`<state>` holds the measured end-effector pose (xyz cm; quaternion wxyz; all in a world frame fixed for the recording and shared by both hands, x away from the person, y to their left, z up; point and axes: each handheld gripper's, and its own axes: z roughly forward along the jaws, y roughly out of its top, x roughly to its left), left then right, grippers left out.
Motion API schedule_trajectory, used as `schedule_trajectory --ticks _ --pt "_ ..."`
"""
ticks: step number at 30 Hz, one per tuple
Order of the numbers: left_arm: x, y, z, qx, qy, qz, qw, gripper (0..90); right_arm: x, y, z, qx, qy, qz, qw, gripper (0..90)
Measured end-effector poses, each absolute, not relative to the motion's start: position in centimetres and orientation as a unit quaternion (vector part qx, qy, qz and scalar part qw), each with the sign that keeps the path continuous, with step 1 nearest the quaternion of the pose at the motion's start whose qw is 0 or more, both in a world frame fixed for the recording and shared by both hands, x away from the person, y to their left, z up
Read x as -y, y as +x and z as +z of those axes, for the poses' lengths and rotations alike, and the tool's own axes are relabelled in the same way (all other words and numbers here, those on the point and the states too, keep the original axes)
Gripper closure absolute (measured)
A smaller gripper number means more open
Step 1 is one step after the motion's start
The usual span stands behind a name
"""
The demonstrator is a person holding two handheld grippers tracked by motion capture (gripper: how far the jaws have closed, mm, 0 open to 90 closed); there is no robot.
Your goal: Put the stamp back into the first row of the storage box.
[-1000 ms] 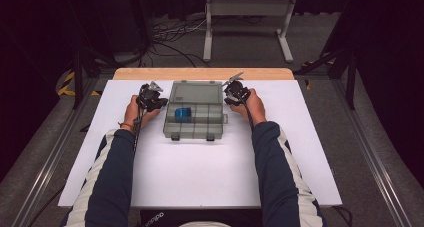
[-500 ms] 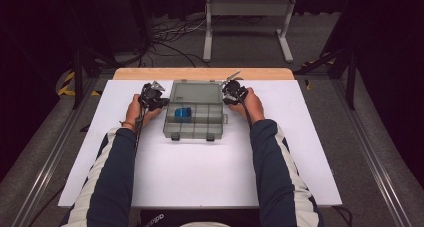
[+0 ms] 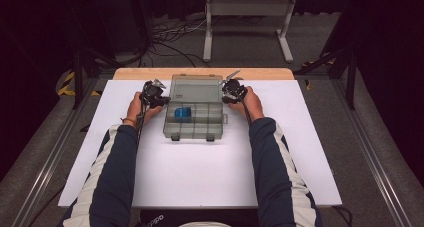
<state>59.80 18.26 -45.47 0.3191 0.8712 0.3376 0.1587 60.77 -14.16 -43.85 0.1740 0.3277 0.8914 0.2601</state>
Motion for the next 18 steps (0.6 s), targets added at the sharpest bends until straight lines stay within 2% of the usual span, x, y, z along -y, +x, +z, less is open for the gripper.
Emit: schedule_trajectory --ticks 18 --pt "-17.79 60.37 -45.66 -0.346 0.863 0.169 0.327 89.7 13.95 61.43 -44.36 -0.874 0.34 0.291 0.188 90.0"
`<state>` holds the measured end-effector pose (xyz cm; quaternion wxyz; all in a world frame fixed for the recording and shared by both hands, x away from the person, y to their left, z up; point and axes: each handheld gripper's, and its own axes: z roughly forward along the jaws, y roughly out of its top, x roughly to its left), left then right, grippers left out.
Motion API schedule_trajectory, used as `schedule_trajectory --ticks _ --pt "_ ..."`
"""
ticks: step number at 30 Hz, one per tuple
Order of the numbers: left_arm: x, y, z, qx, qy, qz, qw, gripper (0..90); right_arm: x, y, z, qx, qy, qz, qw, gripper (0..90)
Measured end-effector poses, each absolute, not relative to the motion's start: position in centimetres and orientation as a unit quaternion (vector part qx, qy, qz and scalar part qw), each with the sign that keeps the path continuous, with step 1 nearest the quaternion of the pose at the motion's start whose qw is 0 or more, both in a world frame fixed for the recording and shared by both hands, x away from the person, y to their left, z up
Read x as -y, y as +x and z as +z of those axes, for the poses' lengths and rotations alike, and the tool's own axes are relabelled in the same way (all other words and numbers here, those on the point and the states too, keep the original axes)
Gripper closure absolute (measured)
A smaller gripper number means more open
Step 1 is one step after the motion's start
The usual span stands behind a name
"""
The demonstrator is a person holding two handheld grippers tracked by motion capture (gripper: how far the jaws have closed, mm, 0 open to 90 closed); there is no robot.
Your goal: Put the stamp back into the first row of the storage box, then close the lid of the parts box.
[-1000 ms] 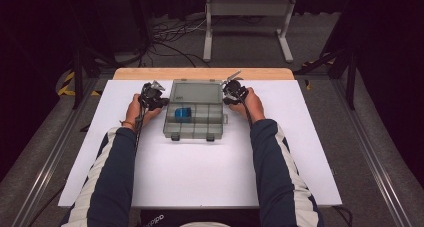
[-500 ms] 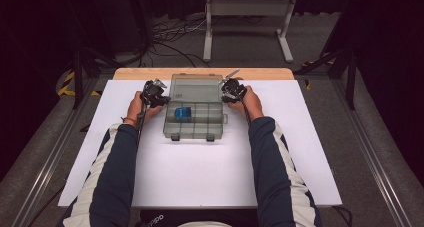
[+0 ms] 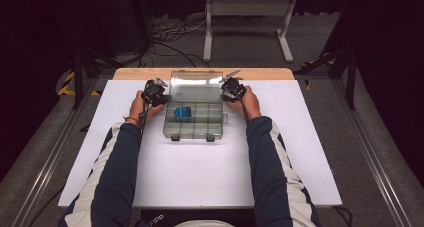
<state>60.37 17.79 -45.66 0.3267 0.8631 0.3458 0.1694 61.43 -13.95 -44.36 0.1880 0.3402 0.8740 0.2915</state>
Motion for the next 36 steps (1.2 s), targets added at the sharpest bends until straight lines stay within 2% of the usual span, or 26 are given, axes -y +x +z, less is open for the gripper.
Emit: schedule_trajectory --ticks 13,24,27,36 --pt "-17.9 60.5 -45.7 -0.348 0.86 0.167 0.334 89.6 13.9 61.4 -44.4 -0.869 0.346 0.295 0.194 90.0" --pt "-17.8 60.7 -45.7 -0.358 0.844 0.192 0.35 89.6 13.7 61.4 -44.2 -0.851 0.355 0.31 0.232 90.0" --pt "-17.9 60.9 -45.1 -0.364 0.83 0.202 0.371 89.6 13.9 61.3 -43.7 -0.842 0.354 0.325 0.247 90.0" --pt "-17.5 60.8 -43.4 -0.362 0.818 0.238 0.38 89.6 14.0 60.8 -41.9 -0.818 0.346 0.357 0.288 90.0"
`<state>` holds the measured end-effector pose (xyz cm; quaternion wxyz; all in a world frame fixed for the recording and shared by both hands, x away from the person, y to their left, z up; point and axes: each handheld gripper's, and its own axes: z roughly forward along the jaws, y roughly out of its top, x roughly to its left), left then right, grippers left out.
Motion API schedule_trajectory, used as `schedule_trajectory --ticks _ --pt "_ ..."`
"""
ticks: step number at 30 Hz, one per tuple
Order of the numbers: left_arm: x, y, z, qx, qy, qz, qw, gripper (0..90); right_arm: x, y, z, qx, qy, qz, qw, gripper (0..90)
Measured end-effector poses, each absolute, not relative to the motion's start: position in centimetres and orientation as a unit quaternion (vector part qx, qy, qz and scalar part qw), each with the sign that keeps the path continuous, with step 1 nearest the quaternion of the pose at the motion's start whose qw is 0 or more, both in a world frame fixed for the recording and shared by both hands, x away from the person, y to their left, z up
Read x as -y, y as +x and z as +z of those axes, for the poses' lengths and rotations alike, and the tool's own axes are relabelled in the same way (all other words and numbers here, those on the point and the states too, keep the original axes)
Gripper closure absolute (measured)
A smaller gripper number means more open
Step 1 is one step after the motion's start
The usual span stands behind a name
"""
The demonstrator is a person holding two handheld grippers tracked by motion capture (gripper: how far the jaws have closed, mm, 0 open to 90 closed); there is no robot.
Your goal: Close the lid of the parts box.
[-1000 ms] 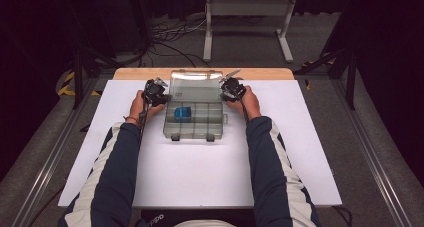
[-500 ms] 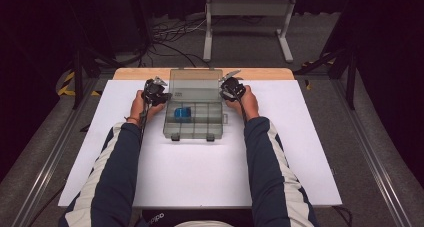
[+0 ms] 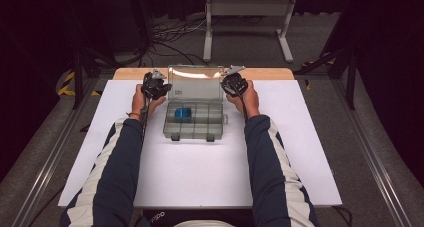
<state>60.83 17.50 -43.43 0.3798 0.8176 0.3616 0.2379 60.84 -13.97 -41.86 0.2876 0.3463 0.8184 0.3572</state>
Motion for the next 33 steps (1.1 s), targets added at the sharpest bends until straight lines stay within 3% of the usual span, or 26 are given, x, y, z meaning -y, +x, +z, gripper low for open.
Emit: schedule_trajectory --ticks 33 --pt "-17.8 57.8 -38.5 -0.364 0.787 0.28 0.414 89.4 13.7 58.1 -38.5 -0.779 0.351 0.408 0.32 90.0"
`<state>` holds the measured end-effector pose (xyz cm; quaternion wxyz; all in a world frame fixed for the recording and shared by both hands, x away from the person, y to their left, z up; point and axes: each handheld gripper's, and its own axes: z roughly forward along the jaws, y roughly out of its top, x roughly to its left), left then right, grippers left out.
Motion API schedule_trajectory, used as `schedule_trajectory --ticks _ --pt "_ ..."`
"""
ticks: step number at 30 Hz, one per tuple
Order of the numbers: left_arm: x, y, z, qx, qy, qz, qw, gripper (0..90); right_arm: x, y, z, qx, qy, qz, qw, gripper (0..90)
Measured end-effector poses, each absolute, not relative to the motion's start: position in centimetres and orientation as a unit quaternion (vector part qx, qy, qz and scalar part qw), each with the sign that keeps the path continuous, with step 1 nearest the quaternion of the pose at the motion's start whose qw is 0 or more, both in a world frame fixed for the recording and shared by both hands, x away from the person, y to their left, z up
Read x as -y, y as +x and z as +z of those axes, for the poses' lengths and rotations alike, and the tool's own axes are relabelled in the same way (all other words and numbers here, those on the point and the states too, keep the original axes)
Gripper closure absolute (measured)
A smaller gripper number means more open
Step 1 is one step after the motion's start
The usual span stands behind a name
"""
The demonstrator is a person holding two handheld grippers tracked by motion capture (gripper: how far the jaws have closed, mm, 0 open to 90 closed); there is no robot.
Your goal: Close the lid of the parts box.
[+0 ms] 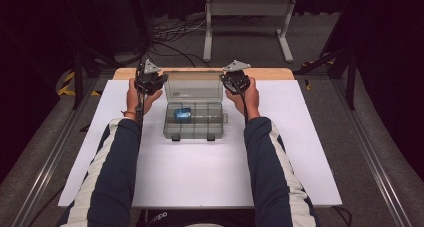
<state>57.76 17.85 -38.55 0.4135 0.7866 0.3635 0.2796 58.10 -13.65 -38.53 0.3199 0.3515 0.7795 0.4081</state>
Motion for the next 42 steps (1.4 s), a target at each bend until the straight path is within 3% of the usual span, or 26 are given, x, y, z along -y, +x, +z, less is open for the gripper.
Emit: schedule_trajectory --ticks 42 --pt "-17.7 54.8 -36.8 -0.356 0.79 0.303 0.397 89.6 13.4 54.5 -37.0 -0.769 0.357 0.411 0.334 90.0"
